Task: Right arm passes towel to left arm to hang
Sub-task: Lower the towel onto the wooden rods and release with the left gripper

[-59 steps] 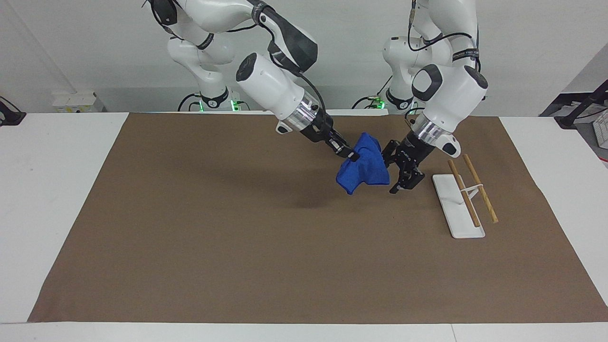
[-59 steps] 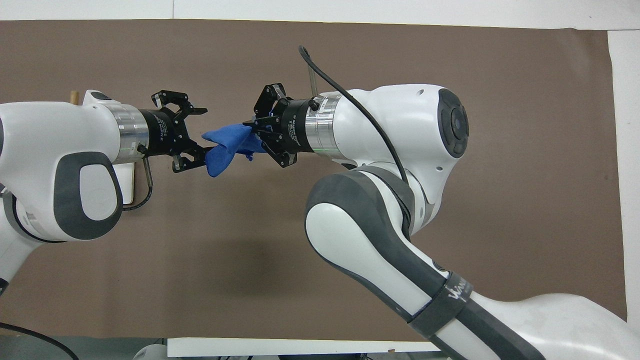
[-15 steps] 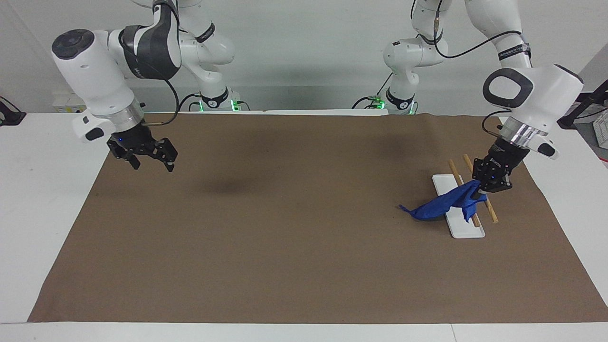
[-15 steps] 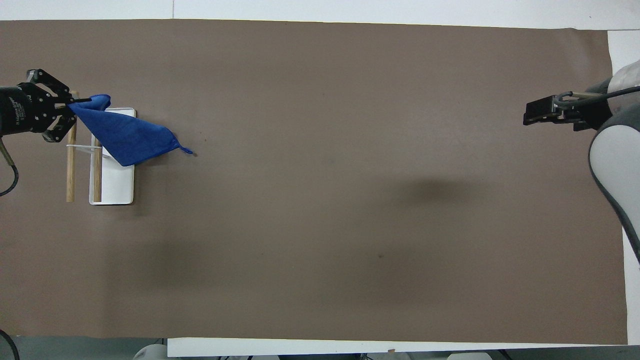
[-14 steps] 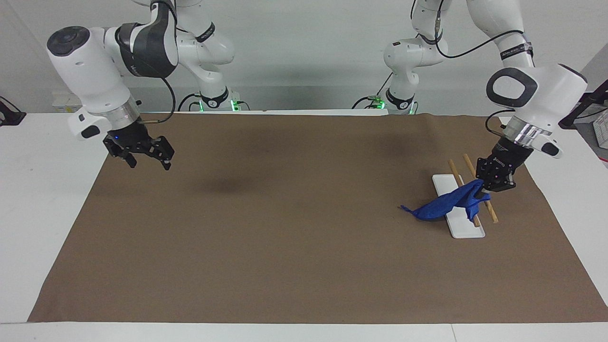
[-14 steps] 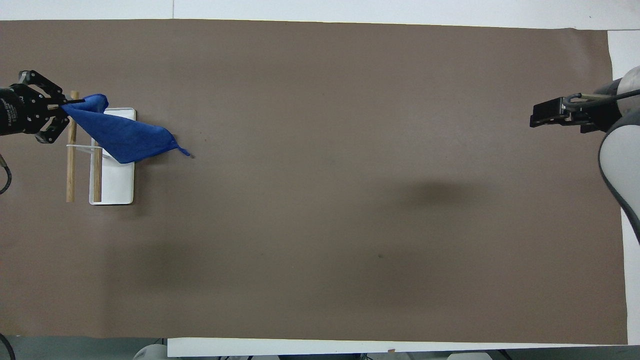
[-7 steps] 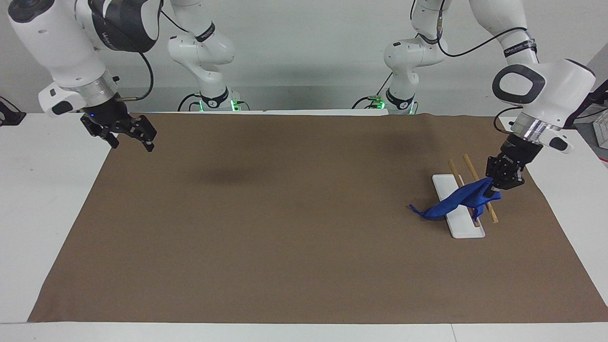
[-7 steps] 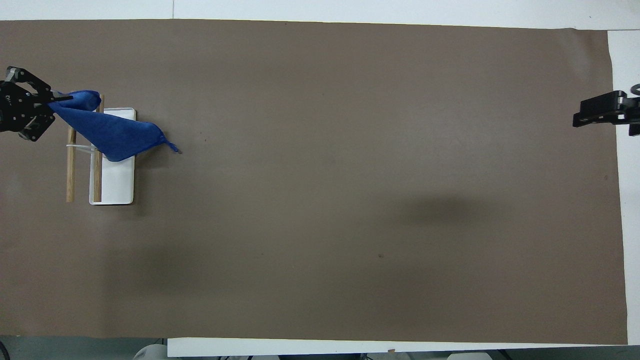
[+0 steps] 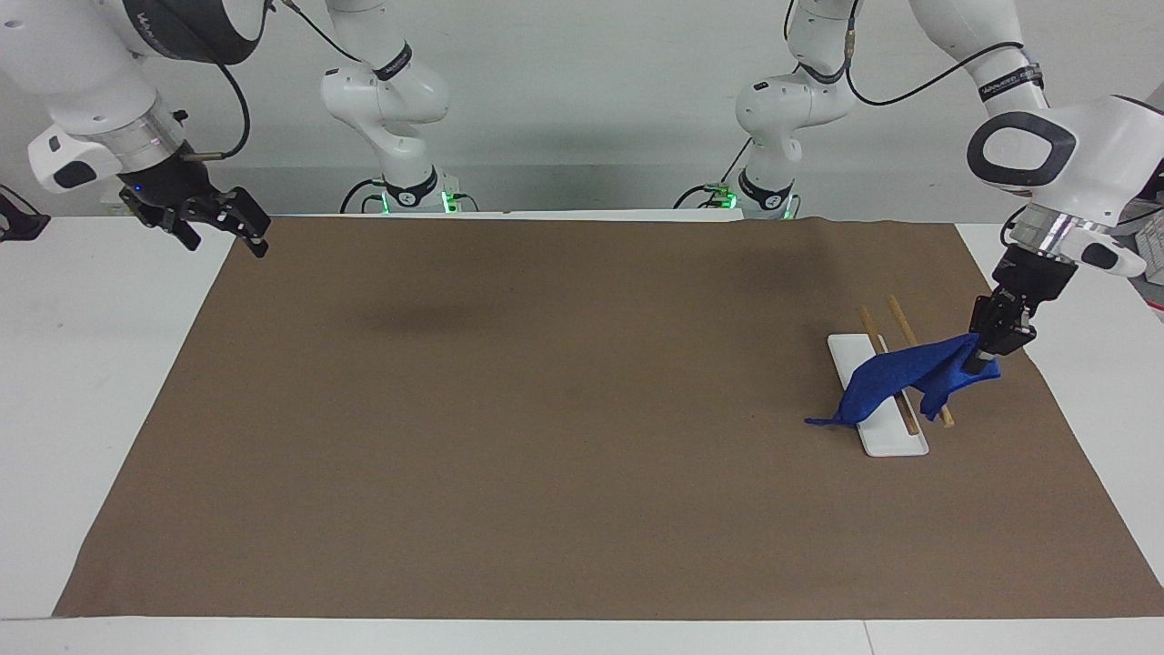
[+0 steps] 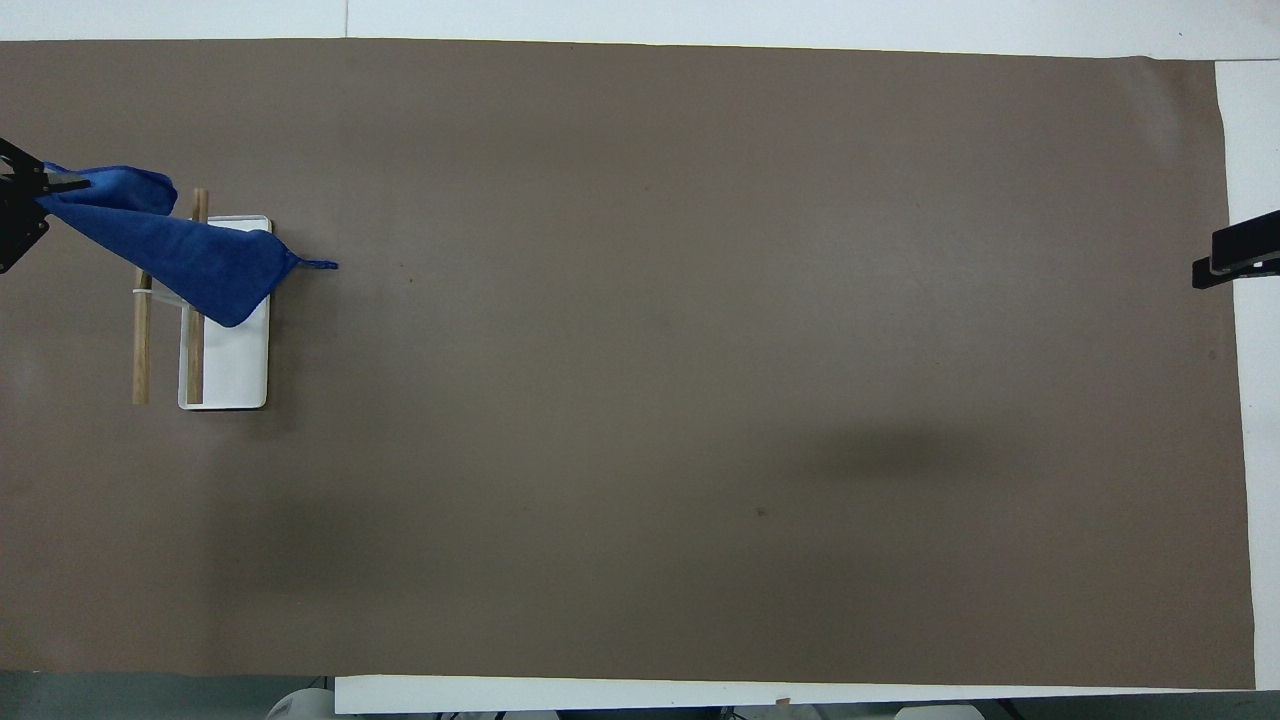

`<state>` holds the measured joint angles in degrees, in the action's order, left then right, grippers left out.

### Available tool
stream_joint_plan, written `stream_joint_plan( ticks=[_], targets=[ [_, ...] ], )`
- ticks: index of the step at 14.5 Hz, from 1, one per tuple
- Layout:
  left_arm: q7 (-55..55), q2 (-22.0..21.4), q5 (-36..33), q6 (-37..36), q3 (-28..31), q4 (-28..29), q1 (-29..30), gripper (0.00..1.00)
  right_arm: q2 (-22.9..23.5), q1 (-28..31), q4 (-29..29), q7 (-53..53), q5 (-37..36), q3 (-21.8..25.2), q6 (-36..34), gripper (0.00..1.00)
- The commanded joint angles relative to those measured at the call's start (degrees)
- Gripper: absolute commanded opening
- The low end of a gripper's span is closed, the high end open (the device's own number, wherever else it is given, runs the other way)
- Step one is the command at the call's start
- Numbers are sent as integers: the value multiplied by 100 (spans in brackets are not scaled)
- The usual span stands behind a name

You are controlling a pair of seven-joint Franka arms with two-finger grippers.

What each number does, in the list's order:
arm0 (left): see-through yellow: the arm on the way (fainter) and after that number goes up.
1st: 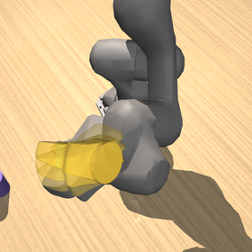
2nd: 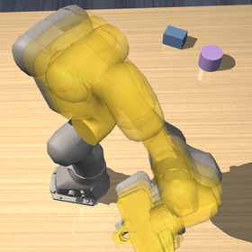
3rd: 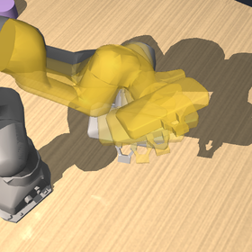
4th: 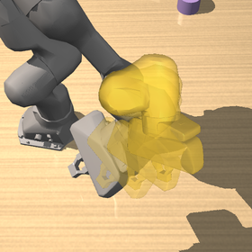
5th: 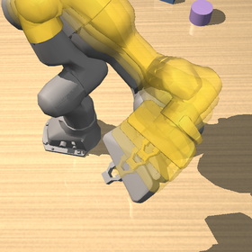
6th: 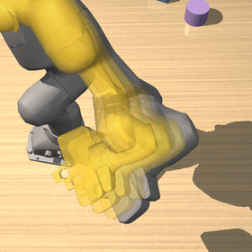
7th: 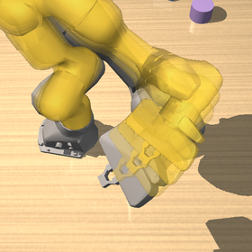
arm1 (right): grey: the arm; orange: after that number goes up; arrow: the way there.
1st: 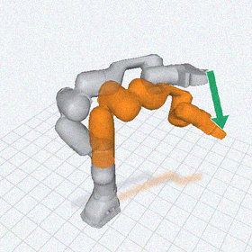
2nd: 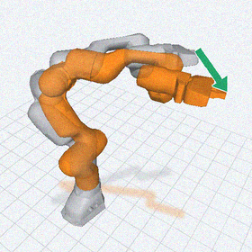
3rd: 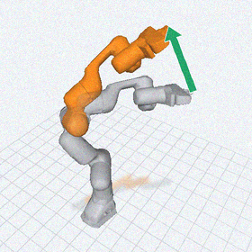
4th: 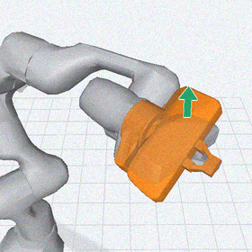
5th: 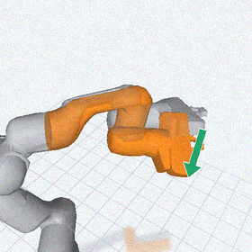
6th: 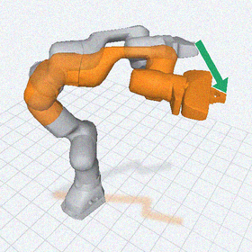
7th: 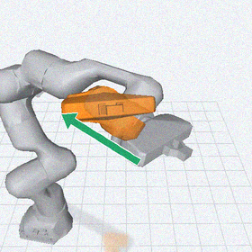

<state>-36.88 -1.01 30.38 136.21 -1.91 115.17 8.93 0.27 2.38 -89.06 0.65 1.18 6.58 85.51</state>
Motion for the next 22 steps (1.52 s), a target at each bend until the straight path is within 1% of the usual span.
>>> stream_joint_plan(
  ticks=[1,3,6,9,12,14,15,17,18,21,22],
  targets=[
    [146,13,-58,-24,-38,-187,162,0,113,8,257,-171,-13,10,-218,100],
    [365,-5,-137,-85,-38,-162,258,0,78,25,258,-171,5,-25,-237,100],
    [646,-110,-137,-60,-29,58,381,0,52,25,258,-171,5,-34,-237,100],
    [691,-128,-146,-60,-38,111,496,0,43,17,249,-171,5,-34,-237,100],
    [1111,-329,-172,-77,-29,610,557,4,25,25,231,-162,5,-43,-237,100],
    [1157,-488,-181,-60,-29,971,627,7,-1,26,179,-136,5,-34,-237,100],
    [1218,-514,-260,-60,-29,1051,636,8,-27,26,161,-136,5,-34,-246,100],
    [1306,-515,-890,-77,-29,1060,689,7,-36,26,161,-127,5,-43,-246,100],
    [1306,-515,-998,-77,-38,1060,741,8,-36,26,161,-127,5,-43,-246,100],
    [1306,-506,-1034,-86,-29,1078,742,9,-36,17,144,-127,5,-43,-246,100],
    [1306,-506,-1051,-77,-29,1078,751,13,-36,17,144,-127,5,-43,-254,100]
  ],
)
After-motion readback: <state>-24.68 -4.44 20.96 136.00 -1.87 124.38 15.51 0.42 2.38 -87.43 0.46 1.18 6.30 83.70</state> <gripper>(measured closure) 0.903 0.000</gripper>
